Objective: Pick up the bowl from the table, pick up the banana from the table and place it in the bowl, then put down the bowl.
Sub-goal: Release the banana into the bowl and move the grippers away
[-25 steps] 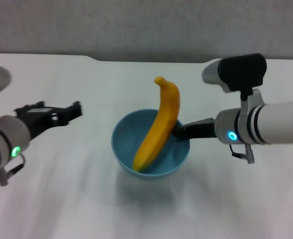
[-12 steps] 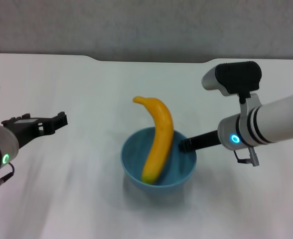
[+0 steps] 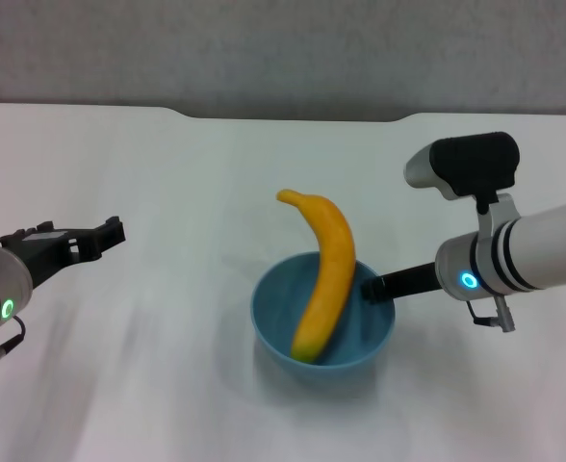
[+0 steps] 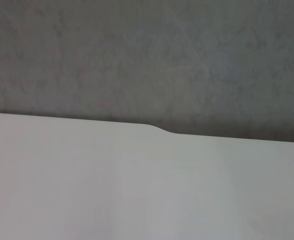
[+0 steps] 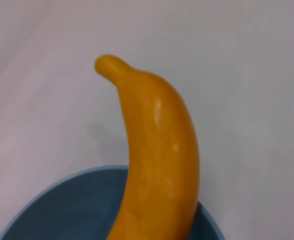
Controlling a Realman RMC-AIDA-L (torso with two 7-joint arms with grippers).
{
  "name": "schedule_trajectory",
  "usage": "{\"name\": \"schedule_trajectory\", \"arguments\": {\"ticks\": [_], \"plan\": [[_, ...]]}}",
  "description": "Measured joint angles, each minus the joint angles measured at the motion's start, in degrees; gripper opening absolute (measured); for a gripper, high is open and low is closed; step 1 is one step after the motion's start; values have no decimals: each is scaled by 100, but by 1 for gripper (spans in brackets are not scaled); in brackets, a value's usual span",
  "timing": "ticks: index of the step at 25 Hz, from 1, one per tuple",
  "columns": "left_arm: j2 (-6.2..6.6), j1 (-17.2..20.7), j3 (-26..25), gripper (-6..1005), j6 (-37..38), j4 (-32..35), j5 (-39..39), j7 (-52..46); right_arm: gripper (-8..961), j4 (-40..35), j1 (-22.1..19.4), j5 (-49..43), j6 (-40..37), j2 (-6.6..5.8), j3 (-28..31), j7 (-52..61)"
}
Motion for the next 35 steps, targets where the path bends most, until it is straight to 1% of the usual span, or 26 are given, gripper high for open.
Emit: {"name": "schedule_trajectory", "arguments": {"ticks": [2,15,19,24,26,28,30,32,34,35], "plan": [[0,-3,7,896,-8,13,0,0,40,-2,-62,-6,-25,-10,5,-68],[0,13,13,896,-97,69,2,-36,41,-15,-82,-27,-100,-25,7,-126],[1,54,12,895,-147,69,2,-41,41,30,-189,-28,-155,-25,7,-236],[8,101,-5,896,-154,69,0,-45,247,161,-281,-37,-82,-32,-1,-319],[9,131,-15,896,-163,68,-2,-45,318,511,-459,-155,24,-41,14,-323],[13,171,-20,896,-198,63,-4,-45,389,1132,-805,-469,82,-46,100,-325],[14,198,-26,896,-233,54,-5,-45,460,1853,-1261,-847,66,-45,203,-325],[13,219,-29,895,-307,52,-6,-53,556,2613,-1771,-1195,16,-33,307,-312],[14,278,-34,895,-416,54,-7,-63,653,3005,-2064,-1323,-11,-32,380,-310],[15,321,-41,895,-495,60,-7,-68,701,3268,-2297,-1387,-46,-42,476,-353]]}}
